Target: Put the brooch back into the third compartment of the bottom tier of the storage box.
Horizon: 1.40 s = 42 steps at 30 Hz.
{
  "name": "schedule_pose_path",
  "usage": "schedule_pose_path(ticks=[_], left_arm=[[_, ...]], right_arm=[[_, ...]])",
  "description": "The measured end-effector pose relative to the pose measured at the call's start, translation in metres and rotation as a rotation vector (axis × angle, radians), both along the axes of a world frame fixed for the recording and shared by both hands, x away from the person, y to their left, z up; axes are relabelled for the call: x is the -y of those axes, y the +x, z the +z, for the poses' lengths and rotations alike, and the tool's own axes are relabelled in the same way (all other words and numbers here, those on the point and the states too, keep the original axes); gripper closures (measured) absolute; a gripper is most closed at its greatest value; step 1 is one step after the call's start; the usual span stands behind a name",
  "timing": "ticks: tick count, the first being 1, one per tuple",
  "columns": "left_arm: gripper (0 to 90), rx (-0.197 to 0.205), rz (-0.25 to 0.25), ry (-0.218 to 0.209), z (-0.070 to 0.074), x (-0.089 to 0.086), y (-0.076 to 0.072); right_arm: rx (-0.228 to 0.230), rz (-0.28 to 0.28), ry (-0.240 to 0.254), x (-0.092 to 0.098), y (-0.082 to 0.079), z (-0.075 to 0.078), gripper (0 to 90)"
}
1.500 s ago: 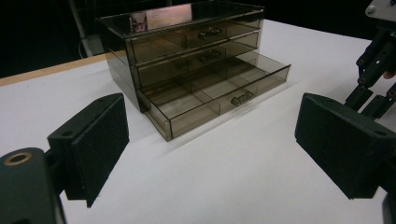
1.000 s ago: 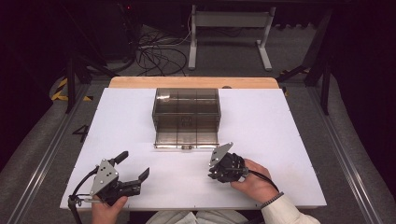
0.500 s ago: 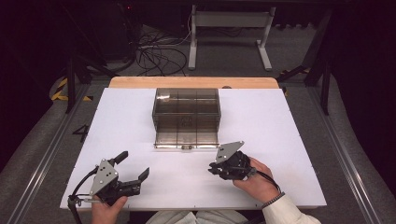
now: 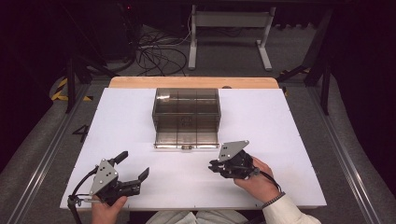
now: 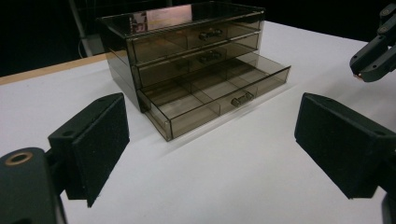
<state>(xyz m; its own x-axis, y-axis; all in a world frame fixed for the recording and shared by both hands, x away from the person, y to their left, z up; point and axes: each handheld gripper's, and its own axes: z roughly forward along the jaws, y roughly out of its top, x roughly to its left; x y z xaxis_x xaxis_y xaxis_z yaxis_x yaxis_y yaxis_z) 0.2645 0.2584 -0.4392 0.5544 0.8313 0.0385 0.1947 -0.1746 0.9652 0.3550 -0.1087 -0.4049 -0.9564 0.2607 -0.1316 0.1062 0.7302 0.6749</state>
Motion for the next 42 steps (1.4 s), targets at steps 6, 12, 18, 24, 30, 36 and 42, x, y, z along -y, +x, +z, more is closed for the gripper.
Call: schedule_pose_path(ticks=[6, 12, 18, 24, 30, 36, 42], left_arm=[[11.1, -0.002, 0.002, -0.004, 0.000, 0.000, 0.000], [11.3, -0.002, 0.000, -0.004, 0.000, 0.000, 0.000], [11.3, -0.001, 0.000, -0.001, -0.001, 0.001, 0.001], [11.3, -0.002, 0.000, -0.004, -0.001, 0.000, 0.001], [11.3, -0.004, -0.003, 0.002, -0.001, 0.001, 0.001], [11.3, -0.005, -0.003, 0.001, -0.001, 0.001, 0.001], [11.4, -0.006, -0.004, -0.001, -0.001, 0.001, 0.002]], right_arm=[[0.015, -0.004, 0.022, 0.001, 0.001, 0.005, 79.0], [0.013, -0.021, 0.044, 0.002, 0.004, 0.010, 79.0], [0.026, -0.040, 0.057, 0.000, 0.010, 0.020, 79.0], [0.031, -0.052, 0.075, -0.002, 0.016, 0.027, 79.0], [0.025, -0.106, 0.096, -0.002, 0.024, 0.029, 78.9], [0.053, -0.129, 0.155, 0.000, 0.030, 0.030, 79.0], [0.082, -0.164, 0.190, -0.001, 0.039, 0.028, 79.0]])
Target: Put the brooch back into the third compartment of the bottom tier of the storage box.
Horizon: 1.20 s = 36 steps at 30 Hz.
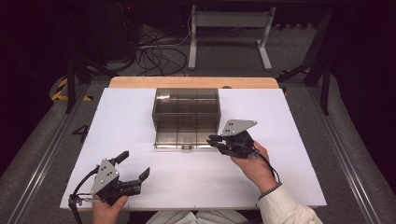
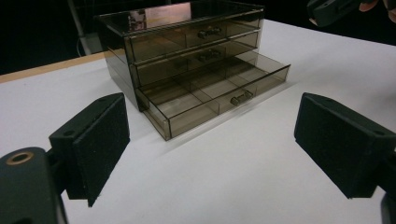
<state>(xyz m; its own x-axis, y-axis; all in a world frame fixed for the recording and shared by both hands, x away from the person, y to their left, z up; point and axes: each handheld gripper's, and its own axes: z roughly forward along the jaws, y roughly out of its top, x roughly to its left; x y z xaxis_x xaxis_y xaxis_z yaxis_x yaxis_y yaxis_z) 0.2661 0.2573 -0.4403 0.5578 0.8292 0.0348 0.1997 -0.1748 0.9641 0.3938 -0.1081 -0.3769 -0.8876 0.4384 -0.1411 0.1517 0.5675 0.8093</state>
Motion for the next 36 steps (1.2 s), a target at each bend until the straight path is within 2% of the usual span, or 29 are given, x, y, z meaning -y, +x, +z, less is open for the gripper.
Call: schedule_pose_path(ticks=[2, 11, 25, 36], left_arm=[[11.3, -0.001, 0.001, -0.001, 0.000, 0.000, 0.000], [11.3, -0.002, 0.001, -0.002, 0.000, 0.000, 0.000], [11.3, -0.002, 0.002, -0.001, 0.000, 0.000, 0.000], [11.3, -0.001, 0.001, 0.002, 0.000, 0.000, 0.000]], right_arm=[[-0.005, -0.017, 0.028, 0.000, 0.006, -0.001, 78.9], [-0.019, -0.055, 0.076, 0.002, 0.020, -0.006, 79.0], [0.007, -0.101, 0.083, -0.003, 0.036, -0.017, 79.0], [-0.011, -0.131, 0.079, -0.006, 0.051, -0.030, 78.9]])
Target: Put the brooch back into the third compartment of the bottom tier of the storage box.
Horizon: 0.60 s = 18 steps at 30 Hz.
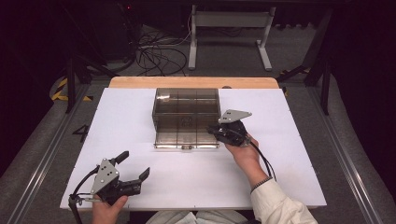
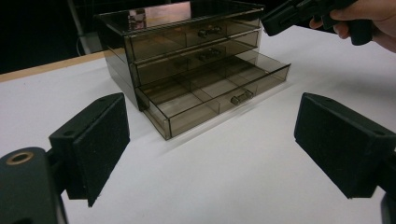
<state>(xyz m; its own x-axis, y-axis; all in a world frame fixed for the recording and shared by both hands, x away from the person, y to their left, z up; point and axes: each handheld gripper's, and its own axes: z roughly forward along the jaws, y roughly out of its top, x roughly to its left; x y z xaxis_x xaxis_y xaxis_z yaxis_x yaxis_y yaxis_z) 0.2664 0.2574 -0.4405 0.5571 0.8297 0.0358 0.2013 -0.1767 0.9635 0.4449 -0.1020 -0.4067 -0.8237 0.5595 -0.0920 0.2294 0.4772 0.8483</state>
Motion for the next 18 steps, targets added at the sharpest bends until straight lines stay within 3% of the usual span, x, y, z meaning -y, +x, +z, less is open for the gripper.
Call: schedule_pose_path(ticks=[5, 18], left_arm=[[11.3, 0.001, -0.001, -0.002, -0.0001, 0.0003, 0.0002], [11.3, 0.000, -0.001, 0.001, -0.0002, 0.0004, 0.0002]], right_arm=[[0.007, -0.012, -0.001, -0.0001, 0.0032, -0.0035, 78.9], [-0.031, -0.018, 0.011, -0.0003, 0.0066, -0.0087, 78.9]])
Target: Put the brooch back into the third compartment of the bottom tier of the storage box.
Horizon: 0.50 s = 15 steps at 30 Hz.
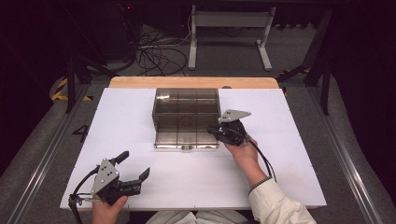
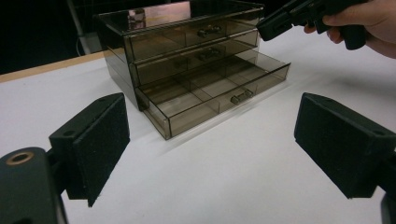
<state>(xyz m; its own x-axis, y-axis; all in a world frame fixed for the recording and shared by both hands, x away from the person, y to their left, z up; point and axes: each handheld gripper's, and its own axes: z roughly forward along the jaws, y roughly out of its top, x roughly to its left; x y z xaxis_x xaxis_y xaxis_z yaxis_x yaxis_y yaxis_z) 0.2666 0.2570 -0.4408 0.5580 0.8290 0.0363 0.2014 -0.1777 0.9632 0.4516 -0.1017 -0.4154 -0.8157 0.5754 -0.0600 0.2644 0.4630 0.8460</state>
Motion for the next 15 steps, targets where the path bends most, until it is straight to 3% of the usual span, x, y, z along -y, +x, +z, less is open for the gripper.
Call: schedule_pose_path(ticks=[15], left_arm=[[11.3, -0.001, -0.002, 0.005, 0.000, 0.000, 0.000]], right_arm=[[-0.036, -0.001, -0.046, -0.006, 0.004, -0.014, 78.9]])
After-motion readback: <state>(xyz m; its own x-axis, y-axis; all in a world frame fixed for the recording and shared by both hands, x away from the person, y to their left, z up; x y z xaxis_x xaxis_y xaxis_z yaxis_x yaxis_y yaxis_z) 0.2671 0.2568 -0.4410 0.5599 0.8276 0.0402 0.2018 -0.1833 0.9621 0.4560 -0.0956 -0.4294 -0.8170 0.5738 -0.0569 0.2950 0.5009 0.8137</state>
